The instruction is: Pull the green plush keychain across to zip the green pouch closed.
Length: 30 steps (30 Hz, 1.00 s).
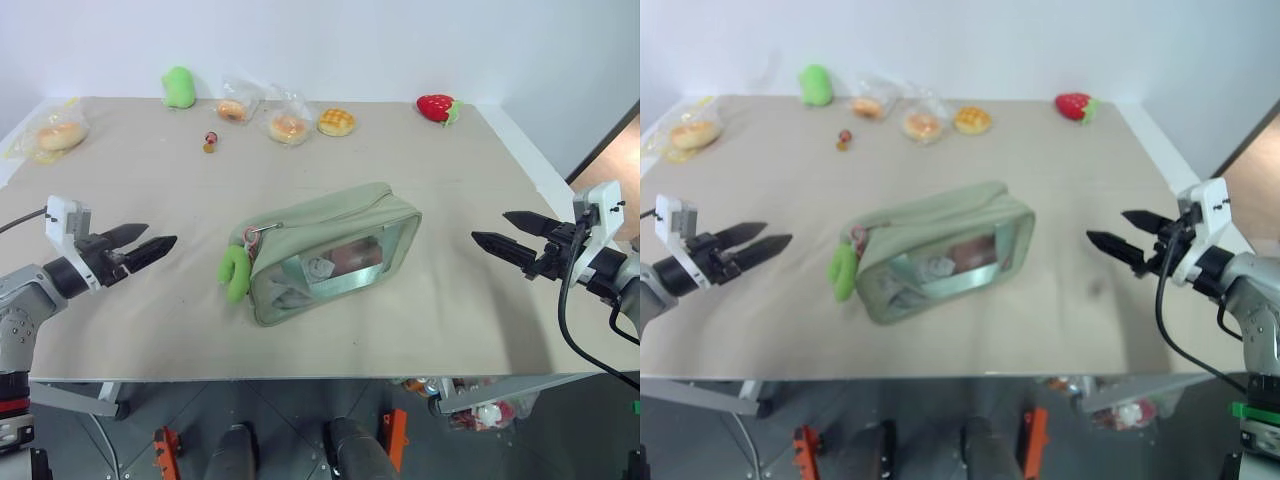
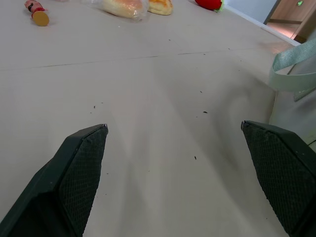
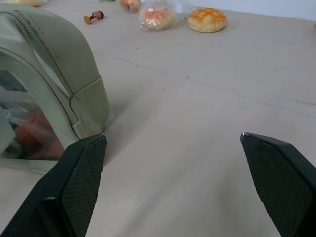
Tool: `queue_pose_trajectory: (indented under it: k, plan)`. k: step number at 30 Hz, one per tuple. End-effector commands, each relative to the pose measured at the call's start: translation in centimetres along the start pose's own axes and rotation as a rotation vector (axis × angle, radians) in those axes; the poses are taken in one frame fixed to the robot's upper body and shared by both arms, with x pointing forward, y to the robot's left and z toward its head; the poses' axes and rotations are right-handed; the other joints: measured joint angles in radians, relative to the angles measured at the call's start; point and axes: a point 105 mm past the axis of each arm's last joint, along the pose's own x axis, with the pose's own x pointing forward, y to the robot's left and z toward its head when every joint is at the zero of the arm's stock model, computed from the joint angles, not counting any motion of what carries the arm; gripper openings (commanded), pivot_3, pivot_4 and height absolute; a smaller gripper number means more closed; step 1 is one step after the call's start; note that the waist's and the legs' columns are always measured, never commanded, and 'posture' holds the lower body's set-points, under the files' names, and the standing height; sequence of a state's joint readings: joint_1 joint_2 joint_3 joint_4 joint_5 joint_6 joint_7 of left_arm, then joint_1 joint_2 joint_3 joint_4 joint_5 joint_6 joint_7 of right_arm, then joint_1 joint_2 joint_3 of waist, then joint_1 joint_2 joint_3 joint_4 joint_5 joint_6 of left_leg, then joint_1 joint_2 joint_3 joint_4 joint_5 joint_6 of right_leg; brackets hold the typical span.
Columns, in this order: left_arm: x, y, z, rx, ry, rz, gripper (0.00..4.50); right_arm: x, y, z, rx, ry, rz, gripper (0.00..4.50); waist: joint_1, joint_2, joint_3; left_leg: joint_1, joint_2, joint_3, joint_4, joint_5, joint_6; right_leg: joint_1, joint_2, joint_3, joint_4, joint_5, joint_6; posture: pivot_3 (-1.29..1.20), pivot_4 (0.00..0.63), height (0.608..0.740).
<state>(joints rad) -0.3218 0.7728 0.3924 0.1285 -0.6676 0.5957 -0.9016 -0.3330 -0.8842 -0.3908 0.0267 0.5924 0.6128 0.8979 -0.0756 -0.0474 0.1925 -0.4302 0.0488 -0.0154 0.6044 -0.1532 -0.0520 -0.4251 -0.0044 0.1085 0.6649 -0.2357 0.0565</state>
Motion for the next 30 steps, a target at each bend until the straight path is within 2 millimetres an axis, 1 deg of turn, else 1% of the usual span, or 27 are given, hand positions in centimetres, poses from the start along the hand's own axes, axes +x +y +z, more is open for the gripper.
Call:
queue_pose_trajectory:
  k: [1,6,8,10,13,16,17,19,21,24,27,30]
  plan:
    - [-0.2,-0.7,1.8,0.049,-0.038,-0.031,4.49,0.2,0.2,2.3,-0.088,-0.031,0.018,4.50,0.000,0.000,0.000,0.000,0.000,0.000,0.000,0.000,0.000,0.000,0.000,0.000,0.000,0.000,0.000,0.00,0.150,0.740]
    - [0.9,-2.4,4.5,0.088,-0.096,-0.122,4.49,1.5,0.9,4.9,-0.193,-0.045,0.080,4.50,-0.003,0.001,0.000,0.000,0.000,0.001,0.001,0.001,0.001,-0.001,0.000,0.001,0.000,0.002,-0.001,0.00,0.150,0.740]
    - [1.2,-3.1,6.0,0.099,-0.125,-0.169,4.49,1.9,1.3,6.5,-0.234,-0.064,0.111,4.50,-0.002,0.001,0.000,0.000,0.000,0.001,0.001,0.001,0.001,0.000,0.000,0.001,0.000,0.002,-0.001,0.00,0.150,0.740]
    - [1.7,-4.2,7.2,0.129,-0.133,-0.229,4.49,2.1,2.1,8.2,-0.286,-0.082,0.167,4.50,-0.001,0.001,0.000,0.000,0.000,0.001,0.002,0.001,0.001,0.000,0.000,0.001,0.000,0.002,-0.001,0.00,0.150,0.740]
    - [2.1,-6.5,9.1,0.159,-0.132,-0.365,4.49,2.5,4.1,10.8,-0.386,-0.081,0.303,4.50,-0.001,0.001,0.001,-0.001,0.000,0.002,0.001,0.001,0.001,-0.002,0.000,0.001,0.000,0.002,0.001,0.00,0.150,0.740]
    - [2.4,-8.2,10.2,0.189,-0.107,-0.475,4.49,3.0,6.6,11.9,-0.480,-0.052,0.472,4.50,-0.001,0.001,0.001,-0.001,0.000,0.001,-0.001,0.000,0.000,-0.003,0.000,0.000,0.000,0.002,0.002,0.00,0.150,0.740]
    - [2.5,-8.9,10.6,0.205,-0.099,-0.516,4.49,3.3,7.7,12.0,-0.508,-0.038,0.540,4.50,-0.002,0.001,0.001,-0.001,0.000,0.001,-0.002,0.000,0.000,-0.002,0.000,0.000,0.000,0.001,0.003,0.00,0.150,0.740]
    - [2.8,-10.7,11.2,0.234,-0.091,-0.610,4.49,3.7,9.9,11.3,-0.577,0.012,0.686,4.50,-0.001,0.001,0.001,-0.001,0.001,0.001,-0.002,-0.001,0.000,-0.003,0.001,-0.001,0.000,0.001,0.003,0.00,0.150,0.740]
    - [3.0,-12.0,11.5,0.264,-0.085,-0.674,4.49,4.2,11.4,10.4,-0.632,0.054,0.794,4.50,-0.002,0.002,0.001,-0.001,0.001,0.000,-0.002,-0.001,0.000,-0.003,0.001,-0.002,0.000,0.001,0.004,0.00,0.150,0.740]
    - [3.5,-13.2,11.5,0.290,-0.088,-0.732,4.49,5.7,13.7,9.3,-0.676,0.089,0.918,4.50,-0.003,0.002,0.001,-0.002,0.001,0.000,-0.002,-0.002,-0.001,-0.003,0.001,-0.002,0.001,0.000,0.005,0.00,0.150,0.740]
    - [3.6,-13.7,11.3,0.296,-0.099,-0.756,4.49,7.3,14.7,7.8,-0.721,0.128,0.972,4.50,-0.003,0.002,0.001,-0.003,0.001,-0.001,-0.001,-0.002,-0.001,-0.005,0.001,-0.002,0.002,0.000,0.005,0.00,0.150,0.740]
    - [3.6,-13.7,11.0,0.296,-0.105,-0.754,4.49,8.3,15.0,7.4,-0.746,0.138,0.990,4.50,0.000,0.002,0.001,-0.009,0.001,-0.003,0.002,-0.002,-0.001,-0.011,0.002,-0.004,0.004,0.000,0.005,0.00,0.150,0.740]
